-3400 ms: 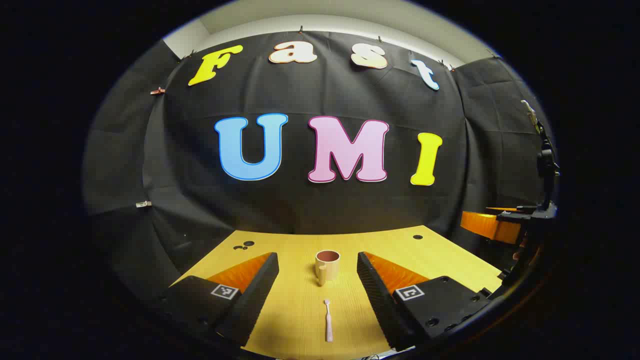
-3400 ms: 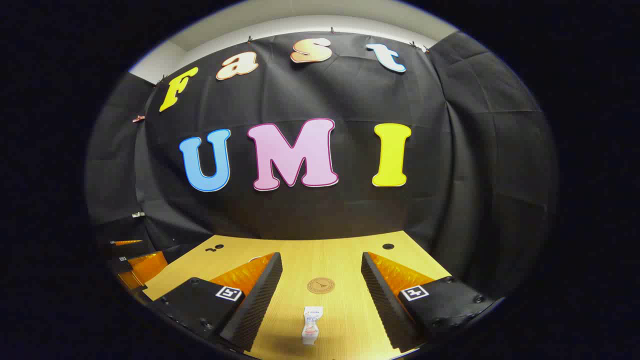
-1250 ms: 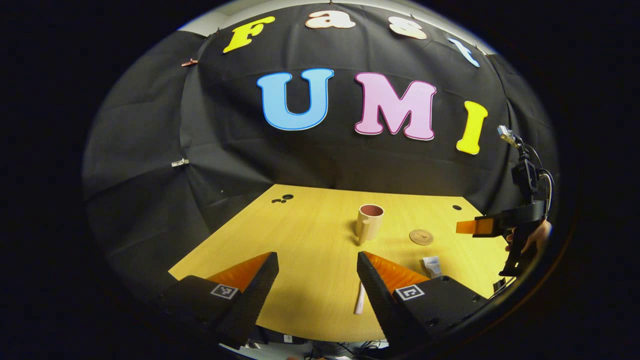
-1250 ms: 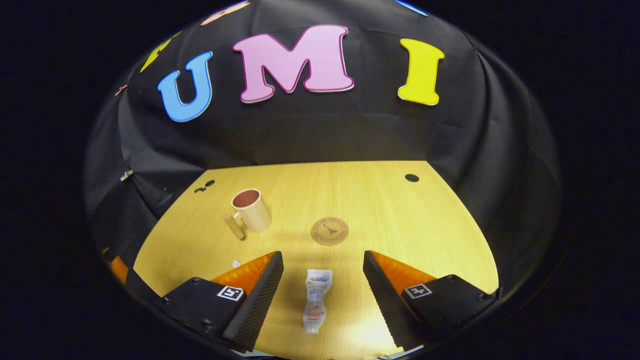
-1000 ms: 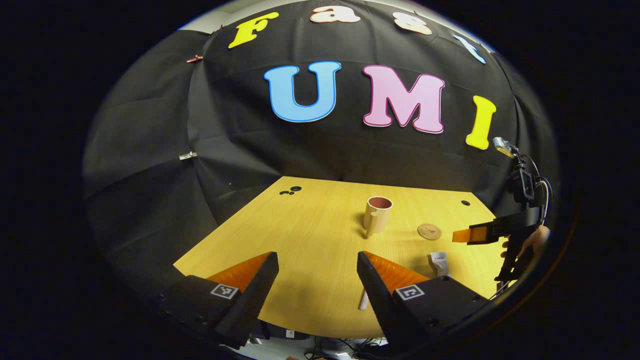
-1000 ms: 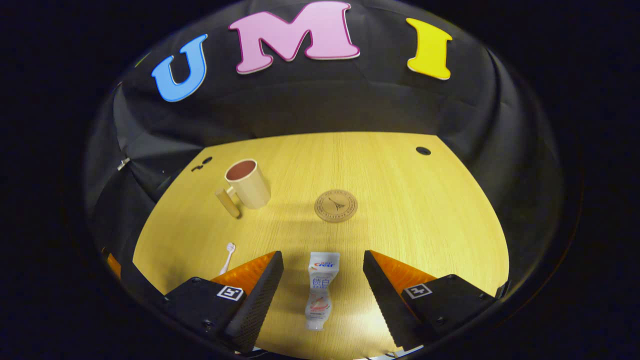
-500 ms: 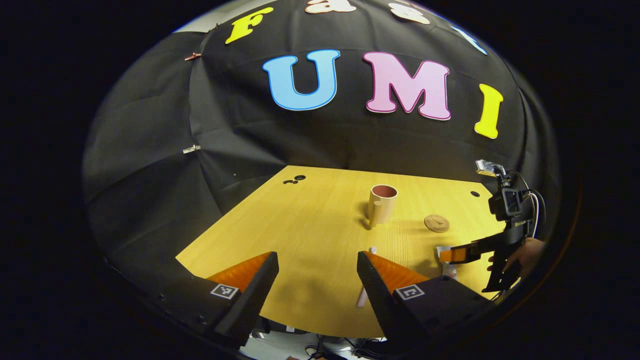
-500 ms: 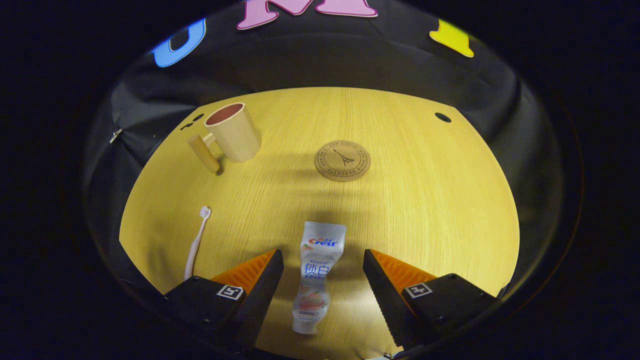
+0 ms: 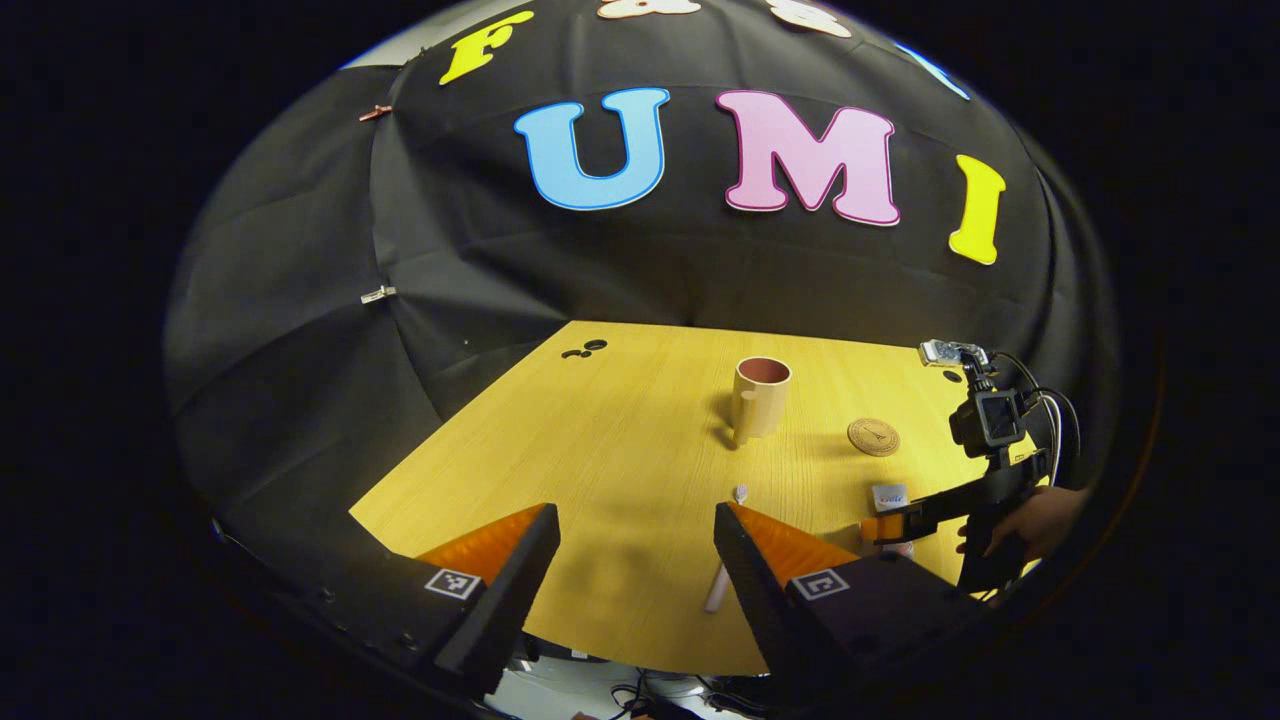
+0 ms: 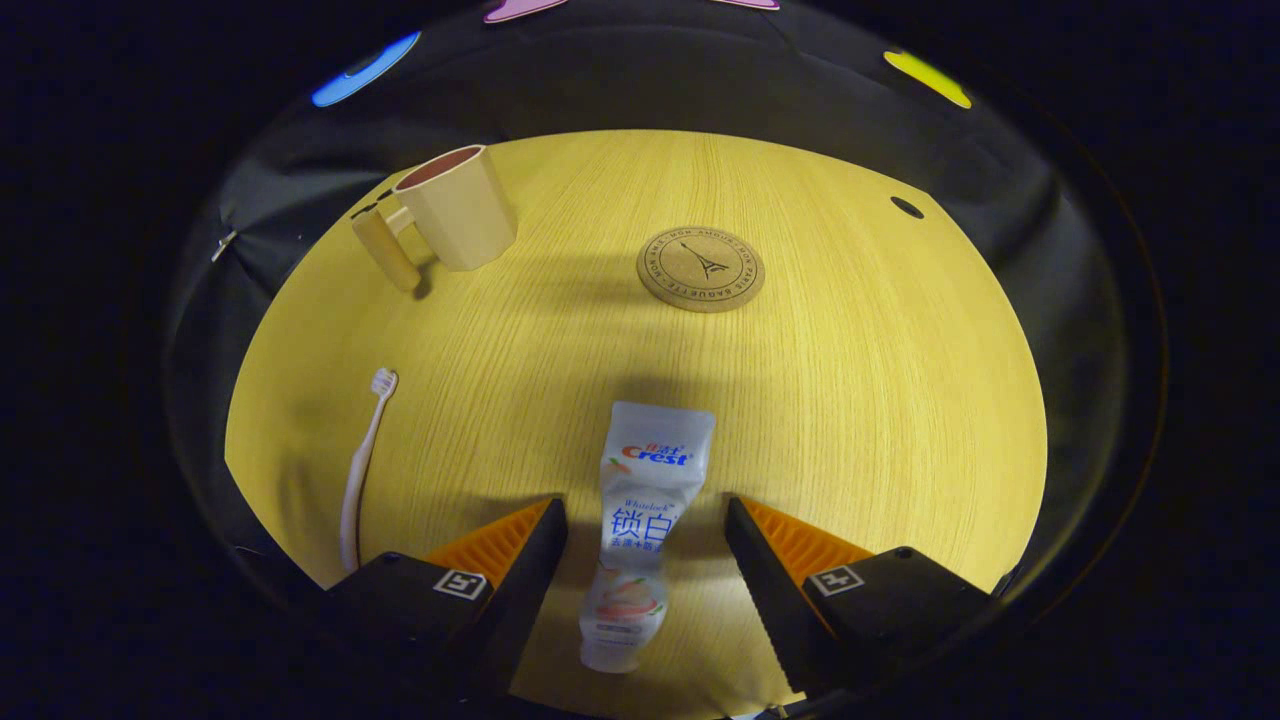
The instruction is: Put the toothbrush and toothpaste on the desktop into the cup, then pick up the cup and place it on the coaster on the desktop.
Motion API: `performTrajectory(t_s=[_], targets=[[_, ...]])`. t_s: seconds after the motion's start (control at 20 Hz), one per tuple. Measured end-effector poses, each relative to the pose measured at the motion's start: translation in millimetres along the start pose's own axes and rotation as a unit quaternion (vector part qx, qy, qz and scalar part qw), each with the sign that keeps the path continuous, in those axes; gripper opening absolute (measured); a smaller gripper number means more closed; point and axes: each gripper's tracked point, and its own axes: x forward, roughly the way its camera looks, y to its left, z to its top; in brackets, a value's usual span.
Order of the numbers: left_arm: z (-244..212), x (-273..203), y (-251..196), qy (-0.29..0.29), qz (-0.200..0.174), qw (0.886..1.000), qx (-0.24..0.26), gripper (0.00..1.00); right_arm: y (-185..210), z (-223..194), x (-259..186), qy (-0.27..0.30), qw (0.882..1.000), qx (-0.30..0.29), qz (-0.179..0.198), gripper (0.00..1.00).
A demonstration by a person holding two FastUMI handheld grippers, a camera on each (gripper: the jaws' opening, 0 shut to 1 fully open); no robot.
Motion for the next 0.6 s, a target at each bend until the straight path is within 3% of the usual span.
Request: performTrajectory(t_s=[0.35,0.4,0.6], targets=[[-0.8,0.6,-3.9,0.0,-0.008,1.0,0.009,0.97,-3.6,-7.9,-1.3,0.023,0.999,0.026,-0.019,0.86],[-1.6,-0.5,-4.6,-0.001,-0.009,1.0,0.01,0.97,-4.3,-9.8,-0.8,0.033,0.999,0.036,-0.024,0.77],[0.7,-1.2,-3.7,-0.006,-0.013,1.0,0.011,0.97,-2.7,-10.8,-2.2,0.047,0.998,0.039,-0.026,0.75]])
